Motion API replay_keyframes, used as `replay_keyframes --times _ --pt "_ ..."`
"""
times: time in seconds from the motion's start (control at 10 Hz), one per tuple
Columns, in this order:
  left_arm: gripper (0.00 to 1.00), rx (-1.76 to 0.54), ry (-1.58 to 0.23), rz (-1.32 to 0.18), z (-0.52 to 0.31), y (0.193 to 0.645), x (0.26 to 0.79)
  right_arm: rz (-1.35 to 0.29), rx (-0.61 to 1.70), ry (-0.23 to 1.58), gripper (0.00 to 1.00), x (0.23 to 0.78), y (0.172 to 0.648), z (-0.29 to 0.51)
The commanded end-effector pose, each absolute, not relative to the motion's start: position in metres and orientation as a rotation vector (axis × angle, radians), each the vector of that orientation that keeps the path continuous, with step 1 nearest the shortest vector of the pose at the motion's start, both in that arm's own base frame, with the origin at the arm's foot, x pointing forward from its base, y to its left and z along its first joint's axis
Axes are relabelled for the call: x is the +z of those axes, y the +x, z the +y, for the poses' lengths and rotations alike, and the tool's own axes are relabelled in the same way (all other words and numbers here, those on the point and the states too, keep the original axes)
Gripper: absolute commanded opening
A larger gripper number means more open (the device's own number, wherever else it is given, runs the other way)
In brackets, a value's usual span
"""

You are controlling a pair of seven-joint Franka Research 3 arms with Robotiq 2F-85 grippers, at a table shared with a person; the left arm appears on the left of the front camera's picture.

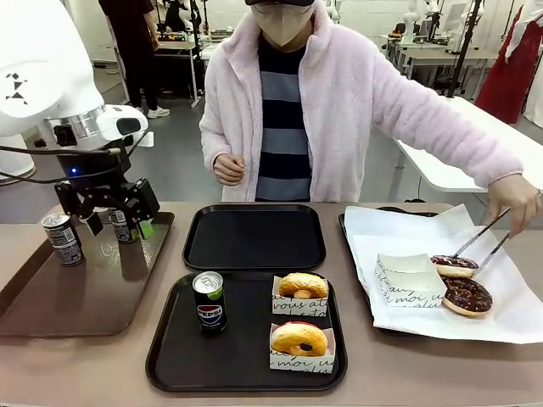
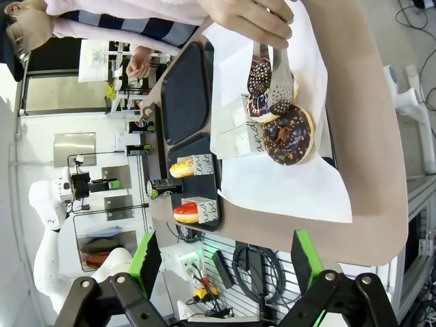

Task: Set up donuts and drinks on trays.
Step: Pick up one Pepsi coke from the Handle tray and place it on the Flat Tray without a Pepsi coke.

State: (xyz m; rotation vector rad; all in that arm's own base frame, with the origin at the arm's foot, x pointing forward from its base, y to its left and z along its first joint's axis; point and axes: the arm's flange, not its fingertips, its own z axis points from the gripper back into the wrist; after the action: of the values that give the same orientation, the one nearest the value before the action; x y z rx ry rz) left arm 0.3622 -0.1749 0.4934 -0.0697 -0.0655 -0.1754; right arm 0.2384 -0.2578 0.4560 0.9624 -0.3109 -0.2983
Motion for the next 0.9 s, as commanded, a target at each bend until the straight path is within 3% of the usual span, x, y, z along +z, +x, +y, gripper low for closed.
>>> replay_keyframes --times 0.0,0.5,0.7,0.8 --pt "1.00 -0.210 -0.068 -0.086 -0.189 0.360 0.504 -0.298 -0.302 0.964 1.00 0.457 0.236 -0.258" --pt "1.00 -0.207 -0.063 -0.088 -0.190 0.359 0.503 -0.298 -0.302 0.964 1.00 0.457 0.236 -0.258" --pt "1.00 -0.138 -0.057 -0.118 -0.147 0.431 0.488 -0.298 -0.302 0.964 1.00 0.457 0.236 -0.258" --pt "1.00 -0.021 0.042 -0.201 -0.118 0.443 0.476 -0.298 -0.302 0.964 1.00 0.457 0.236 -0.258"
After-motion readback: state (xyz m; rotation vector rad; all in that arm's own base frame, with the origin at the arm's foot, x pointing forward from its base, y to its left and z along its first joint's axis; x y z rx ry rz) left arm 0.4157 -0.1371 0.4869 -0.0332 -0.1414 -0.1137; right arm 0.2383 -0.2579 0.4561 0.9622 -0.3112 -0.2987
